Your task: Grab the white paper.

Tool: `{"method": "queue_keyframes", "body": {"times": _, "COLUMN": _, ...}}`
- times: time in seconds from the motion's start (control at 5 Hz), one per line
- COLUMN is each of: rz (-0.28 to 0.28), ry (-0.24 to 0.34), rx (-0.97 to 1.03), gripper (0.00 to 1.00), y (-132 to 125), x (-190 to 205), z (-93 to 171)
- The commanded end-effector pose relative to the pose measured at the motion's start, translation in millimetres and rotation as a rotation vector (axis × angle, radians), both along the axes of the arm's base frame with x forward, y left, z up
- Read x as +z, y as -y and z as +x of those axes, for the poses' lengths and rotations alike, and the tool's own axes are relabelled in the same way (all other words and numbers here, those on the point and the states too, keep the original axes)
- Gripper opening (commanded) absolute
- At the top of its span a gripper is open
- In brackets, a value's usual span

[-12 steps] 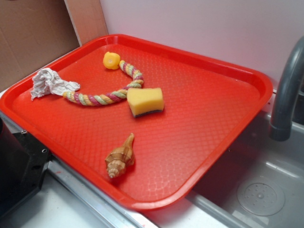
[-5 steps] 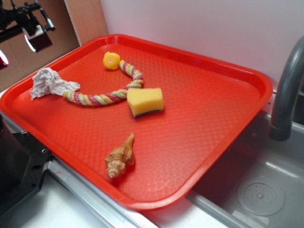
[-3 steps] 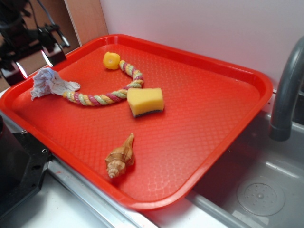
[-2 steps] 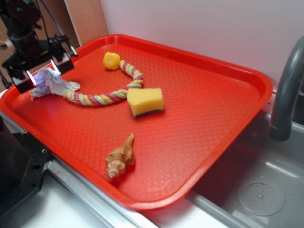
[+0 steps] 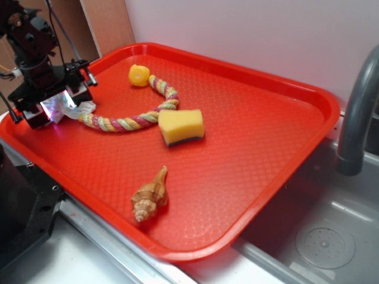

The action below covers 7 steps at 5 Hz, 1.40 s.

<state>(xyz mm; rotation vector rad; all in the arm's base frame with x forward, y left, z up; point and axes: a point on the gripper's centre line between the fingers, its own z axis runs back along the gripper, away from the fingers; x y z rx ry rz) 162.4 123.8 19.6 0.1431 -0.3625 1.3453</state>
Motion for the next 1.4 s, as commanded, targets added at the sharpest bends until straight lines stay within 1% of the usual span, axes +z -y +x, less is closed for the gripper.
{"method": "queue_keyframes", "body": {"times": 0.0, "rz": 0.012, "ry": 0.002, "rx": -0.008, "gripper": 0.00, "y": -6, "x": 11, "z": 3}}
{"method": "queue_keyframes", "body": {"times": 0.2, "rz": 0.060, "ry": -0.019, "rx": -0.096, "gripper": 0.00, "y": -6, "x": 16, "z": 14}}
{"method": "queue_keyframes", "body": {"times": 0.4, "rz": 0.120, "ry": -0.082, "rx": -0.245, "gripper": 0.00, "y": 10, "x": 40, "z": 20}}
{"method": "queue_keyframes", "body": {"times": 0.6, "rz": 0.075, "ry": -0.145, "rx": -0.500, "gripper": 0.00, "y": 30, "x": 73, "z": 22}}
{"method": "queue_keyframes", "body": {"times": 0.8, "rz": -0.055, "ry": -0.192, "rx": -0.755, "gripper": 0.00, "y": 53, "x": 105, "z": 26}}
{"method": "queue_keyframes", "body": {"times": 1.0, "rz": -0.163, "ry": -0.255, "rx": -1.008, "gripper": 0.00, "y": 91, "x": 136, "z": 23}}
{"method": "queue_keyframes", "body": {"times": 1.2, "rz": -0.213, "ry": -0.304, "rx": -1.255, "gripper": 0.00, "y": 107, "x": 146, "z": 14}}
